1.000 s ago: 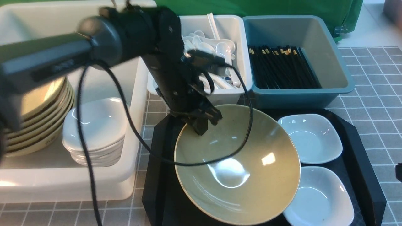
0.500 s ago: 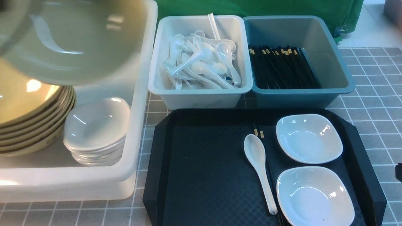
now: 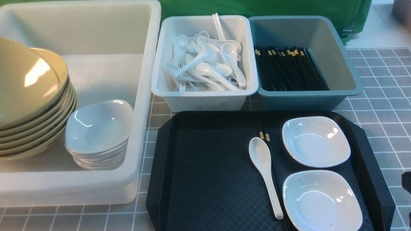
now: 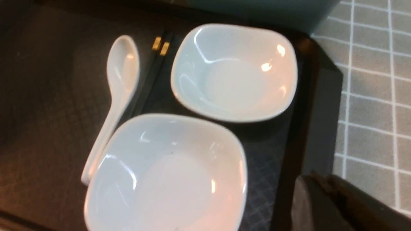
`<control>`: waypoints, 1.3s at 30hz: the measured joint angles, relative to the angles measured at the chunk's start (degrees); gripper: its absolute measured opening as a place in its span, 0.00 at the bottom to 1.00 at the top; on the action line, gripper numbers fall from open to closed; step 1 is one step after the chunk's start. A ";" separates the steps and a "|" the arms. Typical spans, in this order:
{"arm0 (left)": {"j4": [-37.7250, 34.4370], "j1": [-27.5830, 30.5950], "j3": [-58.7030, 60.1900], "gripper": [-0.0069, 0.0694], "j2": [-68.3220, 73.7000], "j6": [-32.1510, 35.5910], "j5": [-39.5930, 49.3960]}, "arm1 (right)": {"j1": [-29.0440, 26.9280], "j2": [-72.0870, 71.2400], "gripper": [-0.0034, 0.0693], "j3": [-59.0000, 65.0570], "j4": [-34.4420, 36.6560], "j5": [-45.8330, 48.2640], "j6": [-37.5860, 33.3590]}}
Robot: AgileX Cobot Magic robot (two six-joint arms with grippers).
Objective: On grey table put chopsticks spoon bowls plates into blue grey white boxes.
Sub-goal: 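Place the tan bowl onto the bowl stack in the left bin with the left gripper, then reach for and grasp the small white dish on the black tray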
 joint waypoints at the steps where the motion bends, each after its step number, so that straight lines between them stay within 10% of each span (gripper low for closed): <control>1: 0.00 0.00 -0.42 0.72 -0.27 -0.06 0.70 | 0.51 0.00 0.16 0.34 0.05 -0.22 0.00; 9: -0.65 -0.13 -5.37 0.88 -6.11 -3.50 4.64 | 4.05 2.16 0.18 1.39 0.05 -1.12 0.08; 20: -6.54 -7.96 0.23 0.15 0.24 -3.41 8.73 | 4.96 10.72 0.26 -1.98 2.18 0.24 0.25; 31: -12.45 -27.46 0.95 0.08 -27.69 8.71 10.54 | 4.96 40.39 0.68 -12.16 2.24 1.14 1.16; 35: -8.21 -28.10 5.62 0.08 -38.54 7.03 7.57 | 4.96 48.15 0.66 -14.58 2.35 1.93 2.88; 39: 1.09 -28.10 15.51 0.08 -52.02 3.04 0.15 | 4.96 51.32 0.42 -18.12 2.35 5.20 2.50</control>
